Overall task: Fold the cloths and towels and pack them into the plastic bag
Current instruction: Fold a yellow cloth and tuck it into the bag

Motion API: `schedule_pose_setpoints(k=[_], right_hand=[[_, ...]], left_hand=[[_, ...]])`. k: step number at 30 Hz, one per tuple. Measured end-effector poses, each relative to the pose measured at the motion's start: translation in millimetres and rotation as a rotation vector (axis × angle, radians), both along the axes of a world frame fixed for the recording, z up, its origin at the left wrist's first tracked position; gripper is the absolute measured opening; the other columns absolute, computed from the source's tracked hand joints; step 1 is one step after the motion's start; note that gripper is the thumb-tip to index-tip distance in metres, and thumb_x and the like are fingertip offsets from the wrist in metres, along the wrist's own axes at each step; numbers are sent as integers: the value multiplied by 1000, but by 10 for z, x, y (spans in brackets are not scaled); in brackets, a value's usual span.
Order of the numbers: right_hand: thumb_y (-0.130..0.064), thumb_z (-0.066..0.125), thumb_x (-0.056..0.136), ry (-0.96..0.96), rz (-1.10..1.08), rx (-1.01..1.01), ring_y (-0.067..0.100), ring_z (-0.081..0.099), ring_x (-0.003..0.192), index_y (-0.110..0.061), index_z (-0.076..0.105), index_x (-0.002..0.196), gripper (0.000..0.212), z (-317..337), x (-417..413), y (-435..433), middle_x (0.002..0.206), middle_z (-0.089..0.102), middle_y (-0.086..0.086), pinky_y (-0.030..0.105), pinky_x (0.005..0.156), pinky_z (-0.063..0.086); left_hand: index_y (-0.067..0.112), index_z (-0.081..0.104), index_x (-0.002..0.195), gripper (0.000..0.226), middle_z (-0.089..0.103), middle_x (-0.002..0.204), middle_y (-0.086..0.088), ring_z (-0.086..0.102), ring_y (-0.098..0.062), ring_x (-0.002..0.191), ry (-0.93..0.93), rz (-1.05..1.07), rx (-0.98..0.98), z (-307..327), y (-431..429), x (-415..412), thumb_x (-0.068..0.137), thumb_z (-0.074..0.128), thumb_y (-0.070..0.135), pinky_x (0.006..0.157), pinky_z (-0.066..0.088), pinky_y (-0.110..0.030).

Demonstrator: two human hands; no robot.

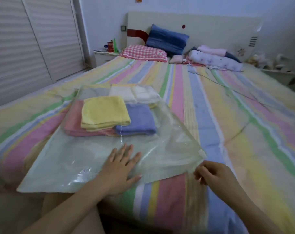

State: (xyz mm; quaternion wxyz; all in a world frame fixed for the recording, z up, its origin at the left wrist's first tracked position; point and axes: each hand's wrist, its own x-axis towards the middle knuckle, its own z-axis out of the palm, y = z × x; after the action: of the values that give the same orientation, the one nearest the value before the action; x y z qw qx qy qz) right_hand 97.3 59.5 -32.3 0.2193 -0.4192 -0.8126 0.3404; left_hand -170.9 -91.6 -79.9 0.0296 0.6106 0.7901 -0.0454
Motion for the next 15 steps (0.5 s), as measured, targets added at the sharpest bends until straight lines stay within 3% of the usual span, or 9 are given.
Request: schedule_pose_setpoints(k=[2, 4, 6, 8, 11, 13, 15], right_hand=[[-23, 60, 88, 48, -169, 20, 17, 65, 59, -22, 63, 65, 24, -15, 68, 119, 60, 66, -4, 42, 72, 55], [-37, 60, 88, 73, -281, 26, 21, 65, 64, -23, 59, 69, 24, -49, 83, 250, 64, 65, -4, 42, 75, 53], [-43, 58, 90, 64, -297, -36, 23, 64, 64, -21, 58, 70, 30, -89, 53, 364, 65, 65, -3, 41, 74, 53], [-39, 53, 94, 160, -273, -183, 23, 60, 58, -13, 58, 68, 37, -97, 2, 465, 60, 63, -2, 39, 68, 51], [-34, 52, 96, 203, -216, -305, 20, 51, 49, -11, 54, 64, 40, -49, -39, 575, 54, 55, 3, 31, 58, 44], [-38, 54, 95, 28, -125, -231, 20, 52, 48, -15, 49, 59, 43, -63, -44, 670, 51, 53, 4, 32, 60, 43], [-35, 54, 95, -73, -64, -235, 21, 50, 48, -16, 47, 57, 43, -52, -45, 739, 51, 51, 6, 32, 58, 42]], left_hand=[[33, -3, 153, 114, -16, 158, 2, -16, -19, 148, -107, 37, 112, -15, 44, 47, 55, -31, 85, 119, -8, -42], [34, 39, 144, 96, 26, 157, 6, 21, -12, 146, -332, 30, 339, 99, 137, 191, 73, 2, 87, 120, 11, -34], [31, 66, 110, 45, 64, 121, 11, 56, -8, 116, -472, -35, 621, 228, 219, 471, 85, 41, 58, 102, 38, -28], [25, 67, 82, 19, 68, 83, 12, 63, -3, 81, -620, -29, 706, 339, 313, 822, 84, 54, 39, 75, 46, -22], [16, 60, 65, 31, 64, 60, 0, 57, -9, 47, -1212, 151, 461, 451, 485, 1324, 93, 57, 29, 46, 41, -19], [17, 59, 65, 38, 61, 57, 2, 48, -9, 42, -1631, 396, 183, 443, 651, 1566, 98, 53, 35, 37, 32, -16], [17, 57, 68, 39, 55, 57, 2, 38, -6, 40, -1993, 652, 74, 371, 826, 1703, 96, 50, 44, 33, 24, -15]])
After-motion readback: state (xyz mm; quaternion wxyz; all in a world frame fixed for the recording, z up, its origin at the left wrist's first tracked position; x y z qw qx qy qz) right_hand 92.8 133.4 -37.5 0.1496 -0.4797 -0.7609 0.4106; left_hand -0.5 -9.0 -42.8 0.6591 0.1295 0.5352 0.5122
